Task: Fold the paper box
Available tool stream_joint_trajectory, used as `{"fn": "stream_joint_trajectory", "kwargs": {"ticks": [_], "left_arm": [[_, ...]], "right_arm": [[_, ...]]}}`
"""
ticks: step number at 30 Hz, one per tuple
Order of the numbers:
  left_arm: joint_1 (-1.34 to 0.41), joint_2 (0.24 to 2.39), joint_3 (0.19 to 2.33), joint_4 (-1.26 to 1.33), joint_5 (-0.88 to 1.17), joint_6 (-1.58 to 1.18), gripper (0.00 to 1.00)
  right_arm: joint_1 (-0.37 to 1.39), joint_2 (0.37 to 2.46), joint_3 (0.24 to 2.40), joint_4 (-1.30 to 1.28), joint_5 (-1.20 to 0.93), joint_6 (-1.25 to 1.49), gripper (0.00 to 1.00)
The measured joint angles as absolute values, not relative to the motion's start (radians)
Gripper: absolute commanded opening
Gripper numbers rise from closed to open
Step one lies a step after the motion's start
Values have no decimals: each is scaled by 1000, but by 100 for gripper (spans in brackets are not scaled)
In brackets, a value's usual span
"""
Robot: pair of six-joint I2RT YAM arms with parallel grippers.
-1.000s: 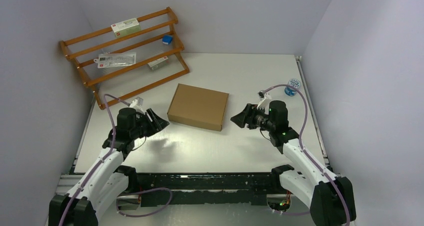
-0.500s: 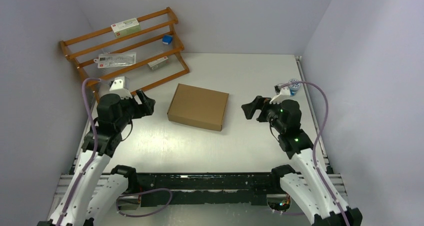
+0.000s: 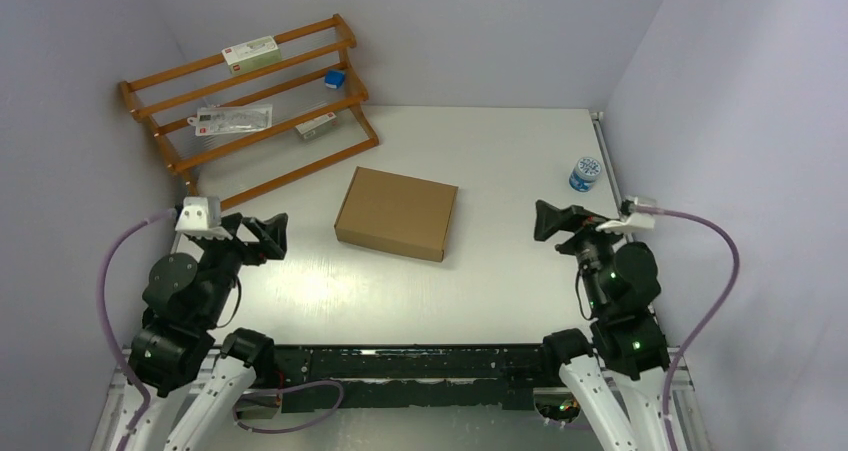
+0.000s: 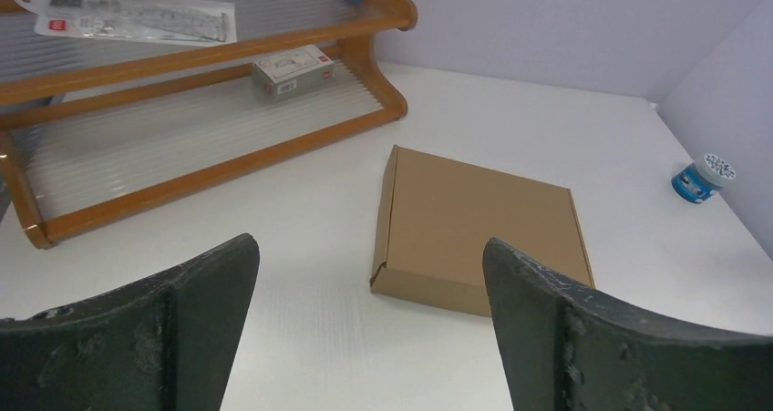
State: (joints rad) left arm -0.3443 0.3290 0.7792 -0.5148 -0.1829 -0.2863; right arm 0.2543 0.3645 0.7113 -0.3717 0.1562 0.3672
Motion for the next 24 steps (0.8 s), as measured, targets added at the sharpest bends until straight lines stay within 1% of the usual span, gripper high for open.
{"fn": "stream_joint_trajectory", "kwargs": {"ticks": [5, 10, 24], "left_arm": [[-344, 219, 704, -500, -195, -273, 97], [-344, 213, 694, -496, -204, -256, 97], [-321, 262, 675, -468, -205, -248, 97]], "right_arm": [[254, 238, 710, -420, 257, 330, 100], [254, 139, 673, -439, 300, 289, 100], [254, 131, 662, -441, 255, 241, 100]]}}
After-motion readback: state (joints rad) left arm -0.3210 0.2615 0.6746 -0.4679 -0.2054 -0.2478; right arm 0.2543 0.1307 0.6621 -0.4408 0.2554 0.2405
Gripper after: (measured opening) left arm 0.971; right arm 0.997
